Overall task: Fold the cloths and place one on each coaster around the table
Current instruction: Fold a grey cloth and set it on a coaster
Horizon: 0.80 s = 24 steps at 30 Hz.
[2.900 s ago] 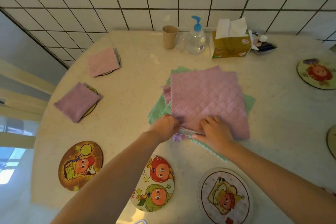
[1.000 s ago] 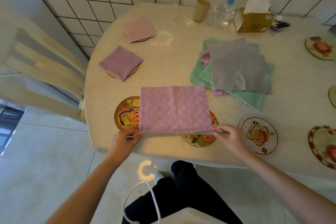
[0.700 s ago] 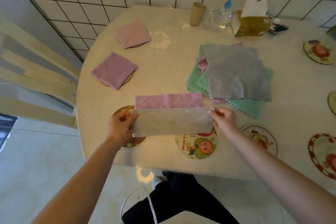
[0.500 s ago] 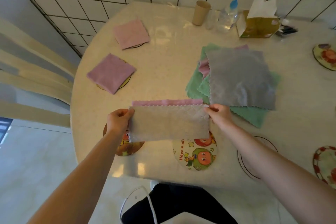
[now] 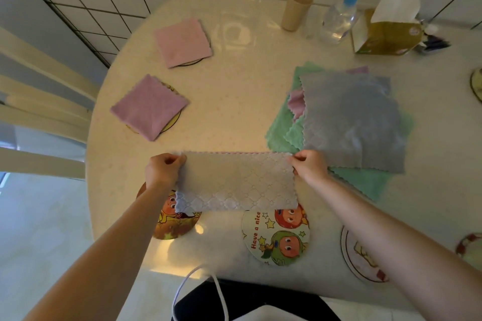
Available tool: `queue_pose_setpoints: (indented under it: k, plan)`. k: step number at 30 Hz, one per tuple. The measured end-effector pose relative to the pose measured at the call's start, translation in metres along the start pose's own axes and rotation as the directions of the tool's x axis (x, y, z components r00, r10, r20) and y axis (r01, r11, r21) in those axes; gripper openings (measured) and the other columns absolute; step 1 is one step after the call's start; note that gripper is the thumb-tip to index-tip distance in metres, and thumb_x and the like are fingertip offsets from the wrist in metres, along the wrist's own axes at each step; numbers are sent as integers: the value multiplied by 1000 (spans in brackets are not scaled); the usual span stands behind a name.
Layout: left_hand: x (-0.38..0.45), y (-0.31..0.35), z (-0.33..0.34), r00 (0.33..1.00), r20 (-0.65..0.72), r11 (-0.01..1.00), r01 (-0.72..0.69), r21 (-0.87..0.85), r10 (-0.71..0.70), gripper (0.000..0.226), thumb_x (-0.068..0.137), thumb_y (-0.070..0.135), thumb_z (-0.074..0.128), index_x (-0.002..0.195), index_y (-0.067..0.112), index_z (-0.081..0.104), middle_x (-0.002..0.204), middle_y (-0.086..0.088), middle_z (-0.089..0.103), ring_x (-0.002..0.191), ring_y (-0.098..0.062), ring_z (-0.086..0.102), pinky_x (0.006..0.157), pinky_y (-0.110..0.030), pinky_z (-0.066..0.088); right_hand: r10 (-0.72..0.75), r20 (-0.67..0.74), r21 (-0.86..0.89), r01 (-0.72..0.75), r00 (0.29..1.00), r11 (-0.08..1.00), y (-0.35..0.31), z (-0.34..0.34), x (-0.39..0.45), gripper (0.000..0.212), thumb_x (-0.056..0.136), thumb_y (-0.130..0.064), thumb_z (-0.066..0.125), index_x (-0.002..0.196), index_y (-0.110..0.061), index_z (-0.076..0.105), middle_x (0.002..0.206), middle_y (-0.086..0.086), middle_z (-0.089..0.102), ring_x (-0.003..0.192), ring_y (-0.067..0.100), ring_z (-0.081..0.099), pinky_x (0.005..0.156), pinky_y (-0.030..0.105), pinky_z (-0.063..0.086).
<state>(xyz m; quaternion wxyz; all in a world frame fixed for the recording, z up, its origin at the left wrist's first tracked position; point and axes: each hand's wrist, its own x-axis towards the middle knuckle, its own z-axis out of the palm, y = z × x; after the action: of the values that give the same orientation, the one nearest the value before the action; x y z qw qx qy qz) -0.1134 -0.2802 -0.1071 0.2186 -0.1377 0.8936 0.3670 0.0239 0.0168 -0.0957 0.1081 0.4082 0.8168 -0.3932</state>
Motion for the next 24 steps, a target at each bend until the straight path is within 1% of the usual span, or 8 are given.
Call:
queue_pose_setpoints:
  k: [7, 11, 15, 17, 19, 21, 23, 24]
  plan:
    - [5, 4, 3, 1000, -8, 998, -16, 66, 16, 22, 87, 36, 66, 81, 16, 69, 75, -6, 66, 66, -23, 57, 54, -28, 40, 40, -23, -13, -41, 999, 999, 1, 3, 11, 31, 88, -29, 64, 80, 1, 69, 75, 17, 70, 59, 19, 58, 65, 32, 52]
    - [4, 3, 1, 998, 2, 990, -57, 128, 57, 25, 88, 37, 63, 82, 13, 68, 75, -8, 66, 70, -26, 60, 54, -29, 41, -9, -53, -54, 6, 999, 999, 2, 5, 11, 31, 88, -29, 63, 75, -2, 68, 72, 15, 70, 58, 18, 59, 60, 28, 49]
    - [-12, 2, -8, 971, -125, 966, -176, 189, 202, 27, 92, 31, 57, 111, 13, 60, 103, -8, 62, 90, -27, 59, 73, -37, 52, -125, -122, -38, 121, 985, 992, 5, 2, -4, 20, 90, -27, 60, 97, -9, 61, 89, 3, 65, 76, 15, 62, 70, 28, 53]
    - [-34, -1, -7, 903, -142, 897, -364, 252, 406, 30, 93, 22, 56, 120, 11, 54, 113, -8, 57, 101, -26, 54, 79, -39, 49, -326, -137, -162, 303, 936, 939, 6, -1, -24, 20, 90, -20, 57, 107, -10, 58, 101, 1, 60, 82, 8, 58, 73, 23, 53]
    - [-66, -8, 0, 778, -38, 751, -591, 296, 627, 31, 90, 13, 58, 120, 9, 54, 118, -8, 56, 108, -26, 51, 85, -41, 49, -532, -26, -249, 510, 846, 823, 8, 7, -56, 26, 90, -11, 55, 116, -11, 57, 116, 0, 55, 89, 4, 54, 77, 17, 49]
    - [-96, -20, 12, 632, 181, 572, -766, 295, 753, 38, 90, 19, 57, 127, 14, 52, 130, -5, 53, 122, -22, 47, 99, -41, 46, -658, 150, -276, 671, 738, 689, 13, 25, -91, 34, 90, -7, 53, 123, -13, 56, 127, -1, 52, 103, 8, 55, 89, 18, 47]
    - [-114, -39, 29, 460, 447, 340, -883, 323, 768, 54, 94, 33, 49, 145, 20, 35, 152, -1, 34, 143, -19, 26, 116, -41, 26, -741, 265, -356, 777, 617, 519, 25, 50, -112, 47, 86, 0, 52, 130, -13, 53, 134, 3, 51, 120, 19, 52, 104, 32, 42]
    - [-116, -50, 36, 407, 541, 243, -905, 350, 736, 62, 95, 40, 44, 150, 21, 24, 159, 0, 20, 147, -19, 12, 120, -41, 15, -766, 307, -400, 807, 565, 435, 31, 60, -117, 51, 83, 3, 50, 133, -11, 50, 137, 6, 50, 126, 22, 48, 108, 34, 35]
